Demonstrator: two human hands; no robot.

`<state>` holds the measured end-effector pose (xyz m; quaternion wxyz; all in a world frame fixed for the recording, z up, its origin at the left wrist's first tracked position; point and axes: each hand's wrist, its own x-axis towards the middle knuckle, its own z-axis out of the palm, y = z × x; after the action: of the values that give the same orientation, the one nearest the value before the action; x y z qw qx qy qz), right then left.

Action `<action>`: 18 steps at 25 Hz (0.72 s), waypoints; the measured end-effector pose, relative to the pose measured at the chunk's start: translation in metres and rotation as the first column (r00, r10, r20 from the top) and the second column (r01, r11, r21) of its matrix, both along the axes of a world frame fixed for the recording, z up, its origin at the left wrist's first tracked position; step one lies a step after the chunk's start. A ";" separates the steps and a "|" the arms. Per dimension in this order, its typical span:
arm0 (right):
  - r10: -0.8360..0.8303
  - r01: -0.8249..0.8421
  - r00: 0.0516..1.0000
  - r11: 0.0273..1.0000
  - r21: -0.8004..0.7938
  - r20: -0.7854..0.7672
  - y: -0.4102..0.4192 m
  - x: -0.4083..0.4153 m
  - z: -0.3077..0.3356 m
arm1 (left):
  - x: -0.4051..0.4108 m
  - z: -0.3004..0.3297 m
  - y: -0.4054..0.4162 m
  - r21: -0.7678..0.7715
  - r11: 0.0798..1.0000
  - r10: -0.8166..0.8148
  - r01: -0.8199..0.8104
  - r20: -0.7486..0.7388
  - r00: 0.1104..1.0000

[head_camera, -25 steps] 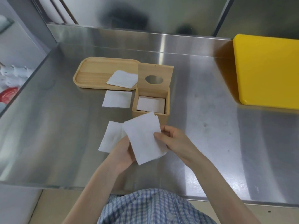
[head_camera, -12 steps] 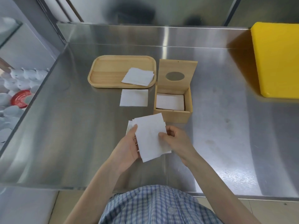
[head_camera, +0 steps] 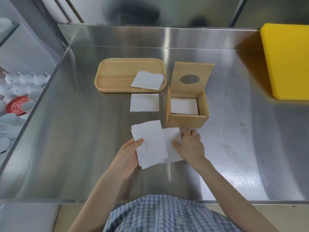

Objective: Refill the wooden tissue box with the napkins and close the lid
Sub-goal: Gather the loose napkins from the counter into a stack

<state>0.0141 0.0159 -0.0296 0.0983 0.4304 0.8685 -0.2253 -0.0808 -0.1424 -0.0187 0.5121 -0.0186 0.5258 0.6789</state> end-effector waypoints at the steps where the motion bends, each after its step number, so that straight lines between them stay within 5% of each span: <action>1: 0.007 -0.008 0.999 1.000 0.030 0.038 -0.001 -0.001 -0.004 | -0.001 -0.001 -0.002 -0.001 1.000 0.005 -0.005 0.004 1.000; 8: 0.030 -0.031 0.999 0.999 0.019 0.023 -0.004 -0.008 -0.009 | -0.007 -0.005 -0.009 -0.001 0.999 0.045 -0.045 -0.003 0.999; 13: -0.159 0.108 0.966 0.965 -0.240 -0.205 -0.001 -0.005 0.001 | -0.011 -0.009 -0.017 -0.013 0.995 0.100 -0.100 -0.008 0.995; 18: -0.215 0.066 0.915 0.915 -0.398 -0.342 0.004 -0.001 0.035 | -0.010 -0.012 -0.019 -0.019 0.995 0.095 -0.096 -0.013 0.995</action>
<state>0.0133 0.0197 0.0054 -0.0067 0.4141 0.7771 -0.4740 -0.0904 -0.1610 -0.0311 0.4758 -0.0447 0.5339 0.6976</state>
